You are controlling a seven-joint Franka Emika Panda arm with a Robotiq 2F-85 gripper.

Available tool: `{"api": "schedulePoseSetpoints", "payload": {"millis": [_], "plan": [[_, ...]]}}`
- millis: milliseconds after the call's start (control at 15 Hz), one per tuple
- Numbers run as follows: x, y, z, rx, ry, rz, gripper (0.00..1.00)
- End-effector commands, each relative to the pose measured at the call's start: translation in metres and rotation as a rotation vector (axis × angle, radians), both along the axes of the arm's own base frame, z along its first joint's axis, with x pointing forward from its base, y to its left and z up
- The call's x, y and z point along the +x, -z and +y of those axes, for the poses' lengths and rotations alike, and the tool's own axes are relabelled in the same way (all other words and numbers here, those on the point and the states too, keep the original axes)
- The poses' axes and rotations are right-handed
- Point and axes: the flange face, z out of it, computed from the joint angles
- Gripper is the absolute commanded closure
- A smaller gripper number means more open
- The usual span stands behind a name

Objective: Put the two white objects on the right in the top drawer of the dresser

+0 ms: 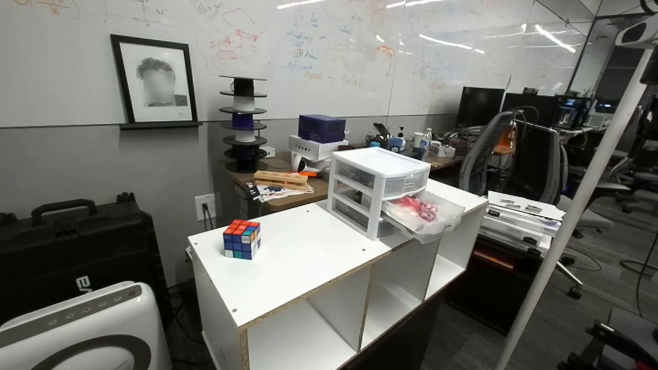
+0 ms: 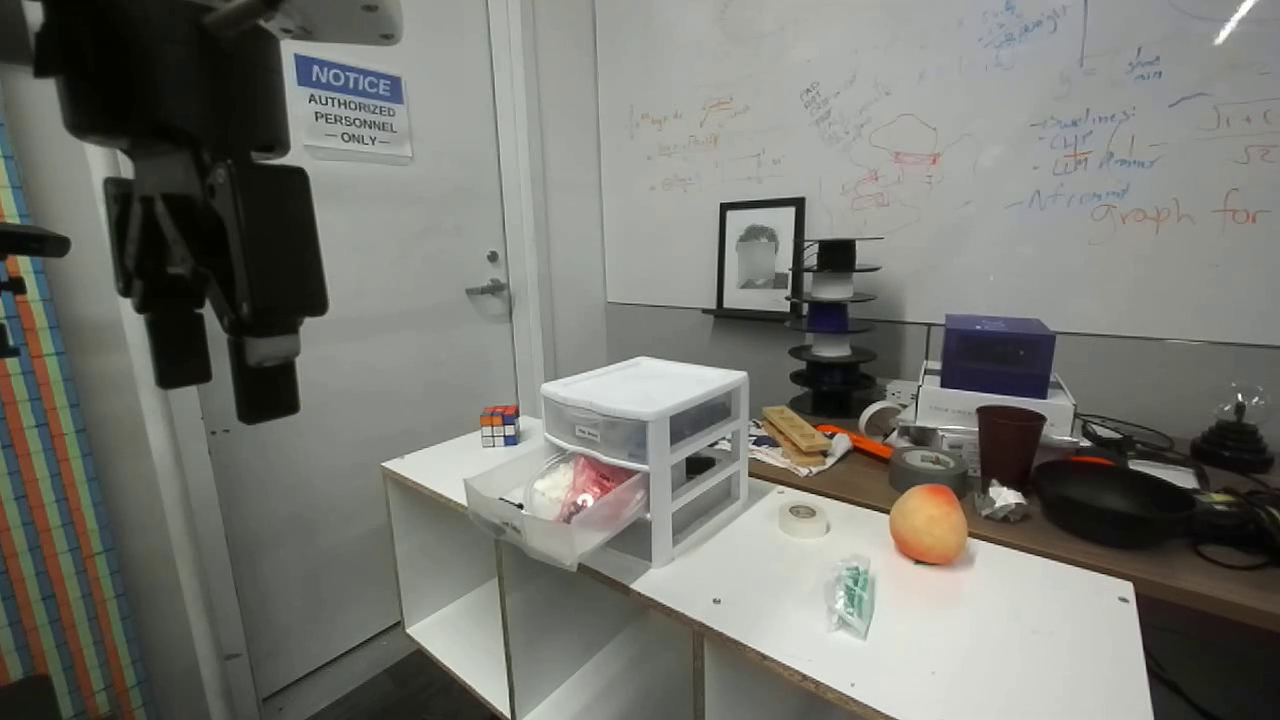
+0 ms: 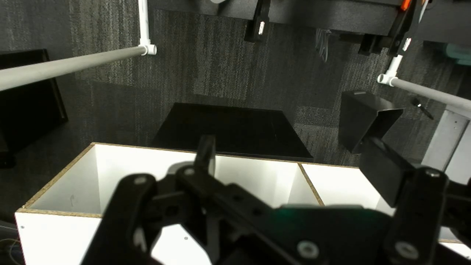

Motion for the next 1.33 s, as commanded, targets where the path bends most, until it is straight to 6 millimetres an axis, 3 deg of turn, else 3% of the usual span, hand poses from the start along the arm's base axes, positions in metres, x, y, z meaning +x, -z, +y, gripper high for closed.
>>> {"api": "schedulePoseSetpoints", "payload": {"millis": [0, 800, 1067, 1267], "plan": [[0.0, -0.001, 0.0, 0.0, 0.0, 0.001, 0.0], [0.004, -0.001, -0.001, 0.023, -0.022, -0.005, 0.0], [0.041, -0.02, -0.008, 0.047, -0.062, -0.071, 0.0], [0.09, -0.037, -0.02, 0.032, -0.052, -0.12, 0.0]]}}
